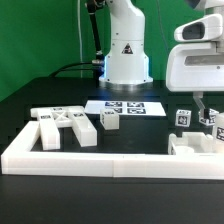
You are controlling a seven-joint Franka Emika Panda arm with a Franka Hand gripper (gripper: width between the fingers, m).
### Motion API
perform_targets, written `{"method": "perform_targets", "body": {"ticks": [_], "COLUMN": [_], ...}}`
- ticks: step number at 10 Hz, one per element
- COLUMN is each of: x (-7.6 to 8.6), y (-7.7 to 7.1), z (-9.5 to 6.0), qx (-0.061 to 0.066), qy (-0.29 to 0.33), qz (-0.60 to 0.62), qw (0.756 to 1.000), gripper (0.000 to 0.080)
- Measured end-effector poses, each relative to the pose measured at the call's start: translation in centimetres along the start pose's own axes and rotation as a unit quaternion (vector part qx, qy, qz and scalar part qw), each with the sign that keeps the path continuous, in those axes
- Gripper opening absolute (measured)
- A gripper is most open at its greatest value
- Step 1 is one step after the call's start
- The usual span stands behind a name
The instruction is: Assemble chair
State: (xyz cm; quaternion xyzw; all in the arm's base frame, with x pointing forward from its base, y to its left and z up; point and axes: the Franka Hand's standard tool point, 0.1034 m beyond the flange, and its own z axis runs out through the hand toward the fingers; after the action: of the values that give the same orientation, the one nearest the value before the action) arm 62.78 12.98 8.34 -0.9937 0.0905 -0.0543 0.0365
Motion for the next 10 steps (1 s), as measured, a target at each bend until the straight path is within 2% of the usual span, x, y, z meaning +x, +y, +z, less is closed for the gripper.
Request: {"method": "perform_targets", "body": {"ticks": [3, 5, 7, 8, 9, 10], "x": [-0.02, -0.05, 0.06, 0.07, 0.06, 0.07], "y": [0.18, 0.35, 0.65, 0.7, 0.7, 0.74], "z": [0.16, 0.33, 0.32, 0.34, 0.35, 0.36], "qx": [-0.003, -0.012, -0.014, -0.014, -0.014, -0.014], "qy": [-0.001, -0.002, -0.003, -0.003, -0.003, -0.003], "qz": [-0.125, -0.234, -0.282, -0.282, -0.271, -0.27], "qw": [0.992, 0.972, 0.959, 0.959, 0.963, 0.963], "gripper": [0.0649, 0.0649, 0.0649, 0.0555, 0.0555, 0.0387]}}
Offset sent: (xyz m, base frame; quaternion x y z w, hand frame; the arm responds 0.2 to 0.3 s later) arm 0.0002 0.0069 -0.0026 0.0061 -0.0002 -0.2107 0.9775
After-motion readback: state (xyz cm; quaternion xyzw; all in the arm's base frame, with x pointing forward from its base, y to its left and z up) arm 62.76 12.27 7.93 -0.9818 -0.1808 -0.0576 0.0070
